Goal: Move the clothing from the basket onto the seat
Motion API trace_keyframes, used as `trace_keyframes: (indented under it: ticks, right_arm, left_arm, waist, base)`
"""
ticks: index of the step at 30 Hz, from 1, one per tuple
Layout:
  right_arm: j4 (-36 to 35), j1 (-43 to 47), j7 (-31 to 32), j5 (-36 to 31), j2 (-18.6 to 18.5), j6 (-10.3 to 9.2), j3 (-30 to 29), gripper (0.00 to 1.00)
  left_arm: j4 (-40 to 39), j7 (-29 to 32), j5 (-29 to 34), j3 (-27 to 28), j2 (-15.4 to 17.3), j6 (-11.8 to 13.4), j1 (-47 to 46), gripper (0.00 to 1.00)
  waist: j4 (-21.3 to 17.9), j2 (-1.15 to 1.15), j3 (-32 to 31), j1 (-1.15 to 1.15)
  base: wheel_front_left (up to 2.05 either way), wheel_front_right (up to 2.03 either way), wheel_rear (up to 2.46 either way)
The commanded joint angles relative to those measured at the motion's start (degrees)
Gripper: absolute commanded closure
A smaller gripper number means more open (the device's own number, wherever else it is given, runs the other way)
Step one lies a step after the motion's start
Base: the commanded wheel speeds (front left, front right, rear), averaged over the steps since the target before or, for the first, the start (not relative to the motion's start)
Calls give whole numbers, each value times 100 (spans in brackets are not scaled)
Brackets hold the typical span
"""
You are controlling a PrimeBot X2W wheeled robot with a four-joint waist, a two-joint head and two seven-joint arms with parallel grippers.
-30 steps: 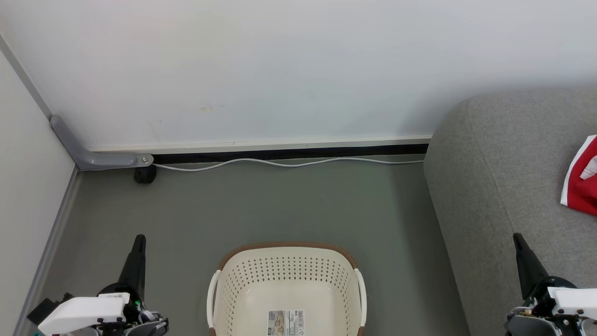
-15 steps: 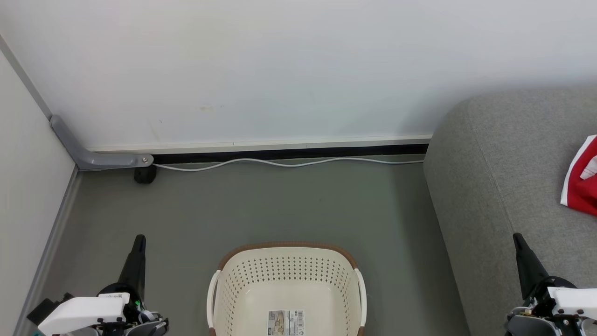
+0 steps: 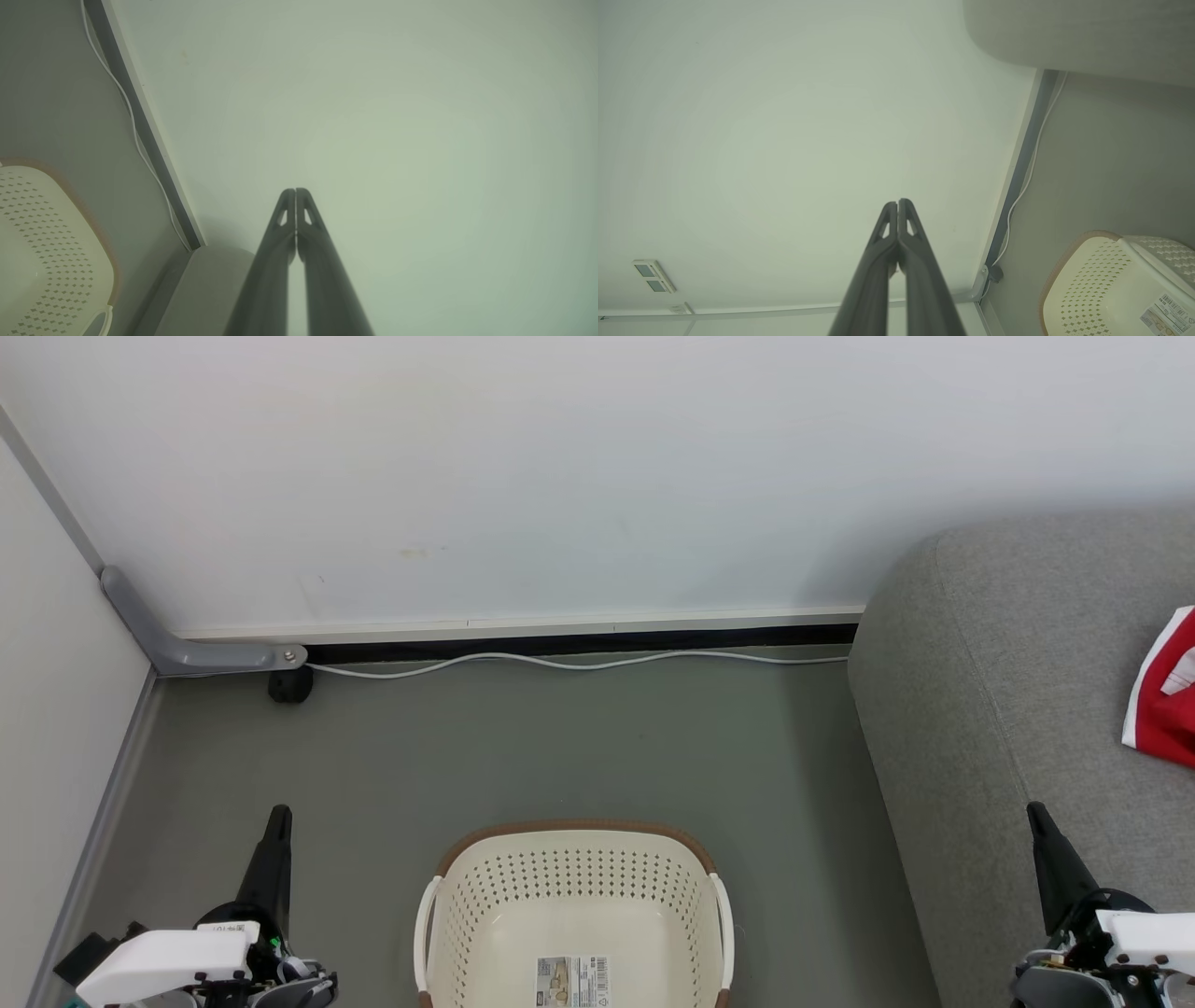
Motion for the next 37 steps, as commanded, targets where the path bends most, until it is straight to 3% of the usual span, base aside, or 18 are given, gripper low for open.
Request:
trace_keyframes:
  ticks: [1, 37]
  right_arm:
    - [-179, -256, 47, 29, -57, 9, 90, 100]
    - [-179, -257, 49, 27, -56, 9, 88, 100]
  left_arm:
    - [-152, 40, -14, 192, 69, -47, -326, 100]
    - [-152, 41, -13, 193, 68, -47, -326, 100]
  waist:
    - [0, 0, 0, 0]
    - [0, 0, 0, 0]
  base:
    - [0, 0, 0]
    - [0, 0, 0]
